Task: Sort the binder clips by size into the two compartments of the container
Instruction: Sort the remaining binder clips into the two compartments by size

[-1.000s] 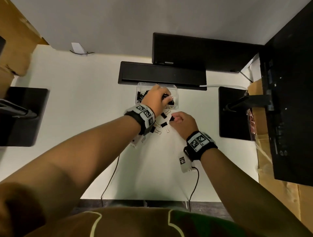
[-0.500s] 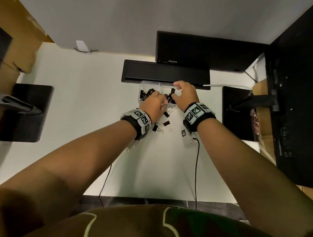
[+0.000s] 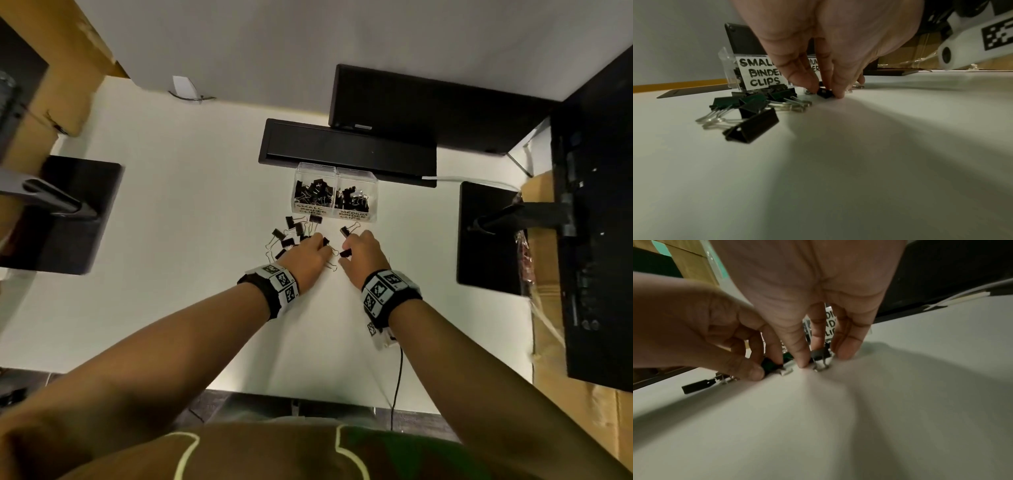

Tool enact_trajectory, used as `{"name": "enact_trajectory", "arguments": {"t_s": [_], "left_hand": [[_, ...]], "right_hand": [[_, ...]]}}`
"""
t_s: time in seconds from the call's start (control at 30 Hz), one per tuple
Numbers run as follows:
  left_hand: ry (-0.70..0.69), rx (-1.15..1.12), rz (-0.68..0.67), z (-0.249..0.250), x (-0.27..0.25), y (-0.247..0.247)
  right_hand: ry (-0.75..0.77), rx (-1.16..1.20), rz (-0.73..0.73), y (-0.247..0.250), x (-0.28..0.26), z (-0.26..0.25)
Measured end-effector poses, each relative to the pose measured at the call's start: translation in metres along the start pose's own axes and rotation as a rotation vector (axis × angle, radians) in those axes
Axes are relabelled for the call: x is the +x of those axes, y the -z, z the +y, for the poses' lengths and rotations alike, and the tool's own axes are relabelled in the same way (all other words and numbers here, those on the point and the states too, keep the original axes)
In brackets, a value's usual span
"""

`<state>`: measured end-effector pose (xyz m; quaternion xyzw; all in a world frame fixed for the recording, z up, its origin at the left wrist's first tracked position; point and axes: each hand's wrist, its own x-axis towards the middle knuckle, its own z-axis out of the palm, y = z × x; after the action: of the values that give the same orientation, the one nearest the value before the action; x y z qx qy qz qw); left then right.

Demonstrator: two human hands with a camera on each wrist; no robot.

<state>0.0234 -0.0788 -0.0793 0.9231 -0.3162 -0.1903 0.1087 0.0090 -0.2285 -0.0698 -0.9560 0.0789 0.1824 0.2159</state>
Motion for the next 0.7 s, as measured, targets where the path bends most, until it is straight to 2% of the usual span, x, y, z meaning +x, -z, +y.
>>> {"name": "enact_trajectory", "arguments": {"t_s": [0.13, 0.23, 0.5, 0.7], "left_hand": [[-0.028, 0.032, 0.008, -0.002, -0.002, -0.005], [0.006, 0.023, 0.004, -0.001, -0.002, -0.006], [0.054, -0.013, -0.057, 0.0, -0.004, -0.004], [0.09, -0.13, 0.007, -0.001, 0.01, 0.006]], "right_hand": [[0.032, 0.065, 0.027, -0.001, -0.003, 0.006], [0.038, 0.112, 0.052, 0.007, 0.002, 0.005], [0.032, -0.01, -0.021, 0.008, 0.017, -0.001], [0.066, 0.002, 0.03, 0.004, 0.008, 0.003]]}}
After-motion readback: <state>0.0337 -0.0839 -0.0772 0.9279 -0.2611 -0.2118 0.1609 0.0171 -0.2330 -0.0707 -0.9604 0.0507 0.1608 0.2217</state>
